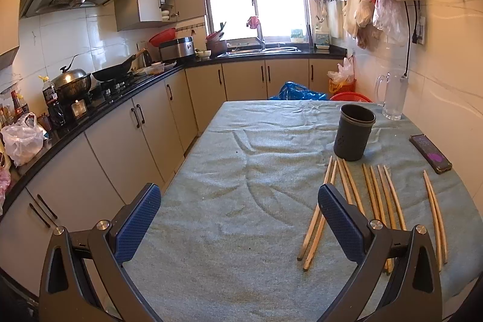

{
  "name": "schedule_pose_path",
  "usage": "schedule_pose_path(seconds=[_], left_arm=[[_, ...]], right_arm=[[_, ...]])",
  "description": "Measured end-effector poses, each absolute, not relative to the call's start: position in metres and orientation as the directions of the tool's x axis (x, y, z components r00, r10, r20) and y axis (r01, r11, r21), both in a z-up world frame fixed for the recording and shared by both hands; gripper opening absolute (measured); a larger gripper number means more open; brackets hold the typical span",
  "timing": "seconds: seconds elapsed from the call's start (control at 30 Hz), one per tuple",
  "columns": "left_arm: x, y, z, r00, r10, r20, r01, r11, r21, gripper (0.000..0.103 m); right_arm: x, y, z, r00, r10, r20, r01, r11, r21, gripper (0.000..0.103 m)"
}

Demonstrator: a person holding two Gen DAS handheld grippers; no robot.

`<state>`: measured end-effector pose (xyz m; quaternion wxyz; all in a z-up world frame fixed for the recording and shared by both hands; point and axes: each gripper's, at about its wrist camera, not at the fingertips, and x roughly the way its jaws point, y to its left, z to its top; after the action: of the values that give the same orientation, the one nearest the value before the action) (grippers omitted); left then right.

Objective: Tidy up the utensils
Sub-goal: 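Move both tools toward the loose wooden chopsticks on the towel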

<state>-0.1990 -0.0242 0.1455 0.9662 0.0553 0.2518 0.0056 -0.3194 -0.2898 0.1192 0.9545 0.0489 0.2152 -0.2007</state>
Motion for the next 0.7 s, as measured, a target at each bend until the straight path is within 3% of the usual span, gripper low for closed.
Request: schedule_pose_path(seconds=[0.23, 0.7], left_arm=[[-0.197, -0.024, 0.142, 0.875, 0.024, -0.484, 0.027, 0.995, 0.098, 0.103], [-0.173, -0.027, 0.124, 0.840, 0.040, -0.541, 0.021, 0.994, 0.106, 0.103]], right_arm=[[-0.325, -0.292, 0.118, 0.829, -0.404, -0.386, 0.438, 0.899, 0.000, 0.103], [-0.297, -0.296, 0.099, 0.803, -0.376, -0.462, 0.418, 0.908, -0.013, 0.103]])
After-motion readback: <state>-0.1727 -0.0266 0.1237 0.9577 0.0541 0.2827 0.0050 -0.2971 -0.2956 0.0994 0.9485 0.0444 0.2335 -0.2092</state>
